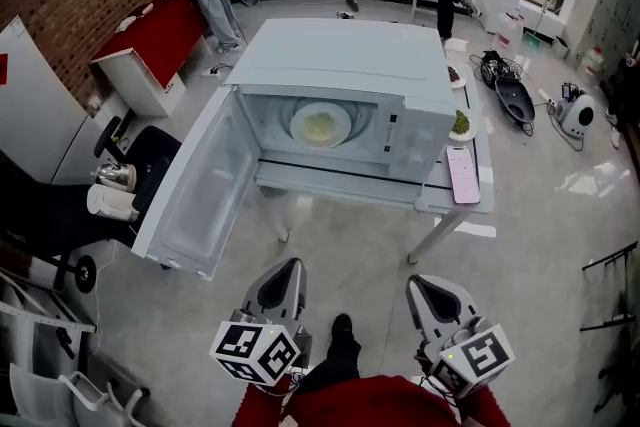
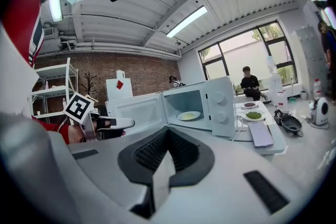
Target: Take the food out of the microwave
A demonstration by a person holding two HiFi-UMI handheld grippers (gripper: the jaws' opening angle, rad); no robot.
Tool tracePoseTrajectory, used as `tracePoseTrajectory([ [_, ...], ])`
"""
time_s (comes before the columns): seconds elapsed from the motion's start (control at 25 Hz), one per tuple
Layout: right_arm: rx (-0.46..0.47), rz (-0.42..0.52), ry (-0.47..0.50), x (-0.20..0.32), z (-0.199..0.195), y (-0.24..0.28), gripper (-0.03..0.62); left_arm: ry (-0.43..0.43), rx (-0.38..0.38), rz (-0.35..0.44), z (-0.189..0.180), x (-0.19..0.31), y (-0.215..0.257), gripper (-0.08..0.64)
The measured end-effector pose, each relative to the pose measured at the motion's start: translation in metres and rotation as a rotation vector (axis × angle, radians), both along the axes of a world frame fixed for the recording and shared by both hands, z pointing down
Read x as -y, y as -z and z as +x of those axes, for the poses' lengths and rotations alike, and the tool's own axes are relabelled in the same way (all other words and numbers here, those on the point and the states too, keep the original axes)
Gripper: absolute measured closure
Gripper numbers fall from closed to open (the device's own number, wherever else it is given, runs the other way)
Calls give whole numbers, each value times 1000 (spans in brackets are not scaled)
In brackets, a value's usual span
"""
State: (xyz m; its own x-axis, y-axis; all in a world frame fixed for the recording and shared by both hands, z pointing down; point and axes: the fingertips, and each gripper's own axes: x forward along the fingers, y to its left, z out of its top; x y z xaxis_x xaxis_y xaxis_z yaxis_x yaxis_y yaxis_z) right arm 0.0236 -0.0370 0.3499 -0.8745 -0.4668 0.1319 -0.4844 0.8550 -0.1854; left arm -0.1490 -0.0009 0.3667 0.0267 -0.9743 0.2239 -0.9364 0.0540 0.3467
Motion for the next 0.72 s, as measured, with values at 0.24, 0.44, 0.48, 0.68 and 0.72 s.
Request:
tracePoseTrajectory([
  [0.24, -24, -7, -10, 40, -38, -2, 581, -3, -40, -27, -38, 57, -15, 551],
  [0.44, -49, -10, -9, 62, -66, -8, 581, -20, -140, -54, -59, 102, -32, 552],
  [0.48, -54, -11, -8, 65, -70, -9, 581, -22, -161, -60, -61, 110, -36, 551],
  [0.68, -79, -29, -9, 73, -82, -14, 581, -9, -302, -88, -69, 144, -56, 549],
  [0.72, -80, -34, -12, 75, -84, -16, 581, -3, -337, -91, -71, 150, -60, 549],
])
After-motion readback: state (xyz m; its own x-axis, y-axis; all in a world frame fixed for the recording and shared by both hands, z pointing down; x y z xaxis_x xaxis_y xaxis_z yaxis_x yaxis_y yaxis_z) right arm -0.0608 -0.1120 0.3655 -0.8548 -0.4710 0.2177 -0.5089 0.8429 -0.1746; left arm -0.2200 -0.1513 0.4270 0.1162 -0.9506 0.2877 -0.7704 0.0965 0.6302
